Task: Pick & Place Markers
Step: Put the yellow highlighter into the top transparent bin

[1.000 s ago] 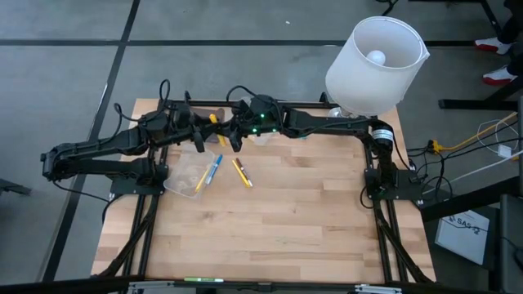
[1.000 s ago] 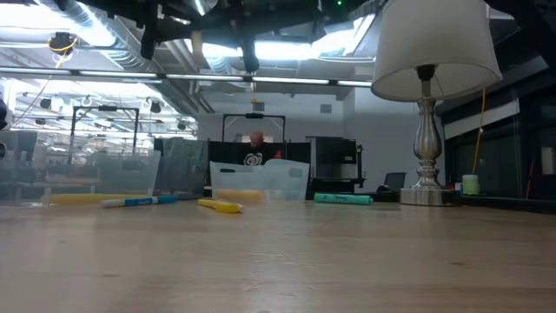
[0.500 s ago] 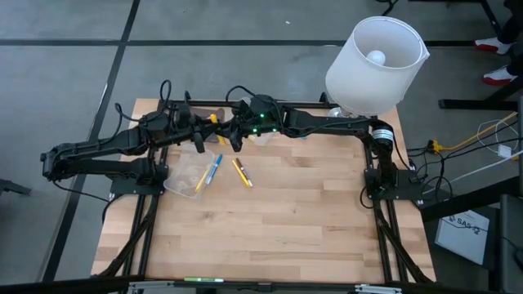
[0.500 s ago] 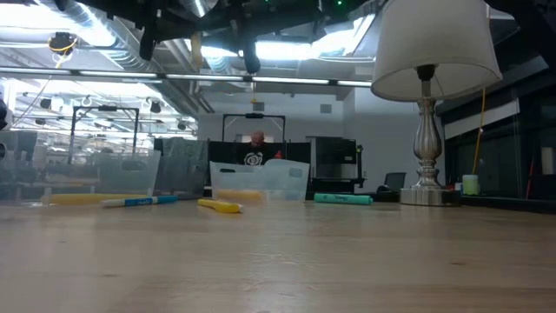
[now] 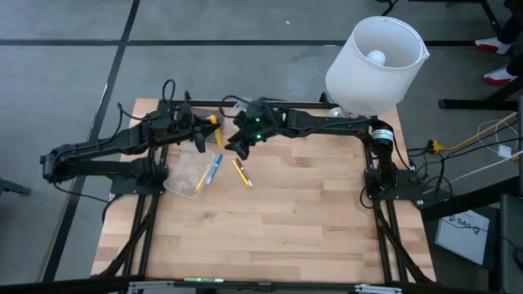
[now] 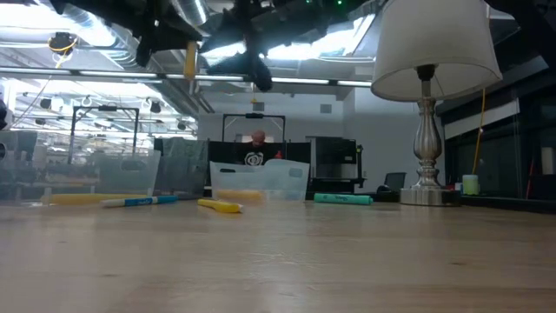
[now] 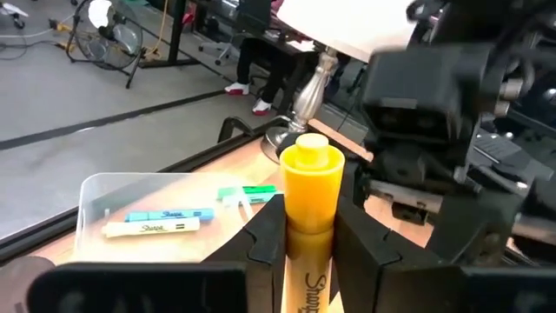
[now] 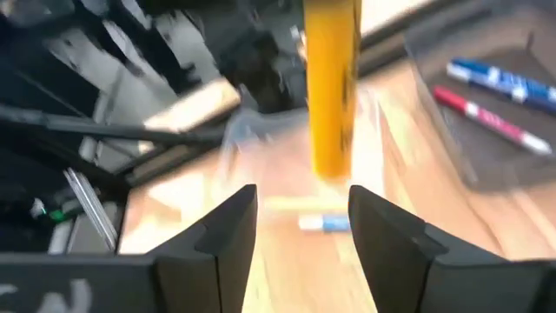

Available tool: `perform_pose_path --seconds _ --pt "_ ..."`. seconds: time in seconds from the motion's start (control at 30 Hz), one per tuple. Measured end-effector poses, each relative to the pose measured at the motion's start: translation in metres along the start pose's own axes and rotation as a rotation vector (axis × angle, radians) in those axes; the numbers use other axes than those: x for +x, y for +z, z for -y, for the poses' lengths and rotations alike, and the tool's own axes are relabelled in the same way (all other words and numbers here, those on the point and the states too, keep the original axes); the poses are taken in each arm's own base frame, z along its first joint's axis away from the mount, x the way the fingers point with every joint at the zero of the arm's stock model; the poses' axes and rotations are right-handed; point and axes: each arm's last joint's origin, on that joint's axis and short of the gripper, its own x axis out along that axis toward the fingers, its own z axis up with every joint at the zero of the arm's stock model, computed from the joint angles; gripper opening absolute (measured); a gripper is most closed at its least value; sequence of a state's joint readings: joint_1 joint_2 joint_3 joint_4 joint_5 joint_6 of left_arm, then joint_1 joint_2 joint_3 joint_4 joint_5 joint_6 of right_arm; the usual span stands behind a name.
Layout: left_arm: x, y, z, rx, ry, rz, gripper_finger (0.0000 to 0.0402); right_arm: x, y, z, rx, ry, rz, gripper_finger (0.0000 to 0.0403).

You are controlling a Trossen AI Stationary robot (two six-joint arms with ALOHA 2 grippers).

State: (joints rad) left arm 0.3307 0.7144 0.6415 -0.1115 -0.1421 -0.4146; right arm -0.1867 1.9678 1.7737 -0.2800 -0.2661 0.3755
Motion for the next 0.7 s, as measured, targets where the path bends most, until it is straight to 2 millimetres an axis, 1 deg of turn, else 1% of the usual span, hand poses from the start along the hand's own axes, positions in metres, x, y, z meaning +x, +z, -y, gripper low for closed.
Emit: perform_pose_path --seconds 0.17,0.43,0.7 --pt "0.006 0.001 -0.002 -0.013 -0.004 -0.044 0.0061 -0.001 -0.012 0.005 -0.01 -0.044 -0.118 0.0185" --pt "0.026 0.022 0.008 0.119 0.042 -0.178 0.0061 -0.006 -0.032 0.011 0.018 -0.114 -0.324 0.0178" --pt "0.051 0.039 0.013 0.173 0.084 -0.253 0.0061 -0.011 -0.048 0.01 0.005 -0.162 -0.489 0.0178"
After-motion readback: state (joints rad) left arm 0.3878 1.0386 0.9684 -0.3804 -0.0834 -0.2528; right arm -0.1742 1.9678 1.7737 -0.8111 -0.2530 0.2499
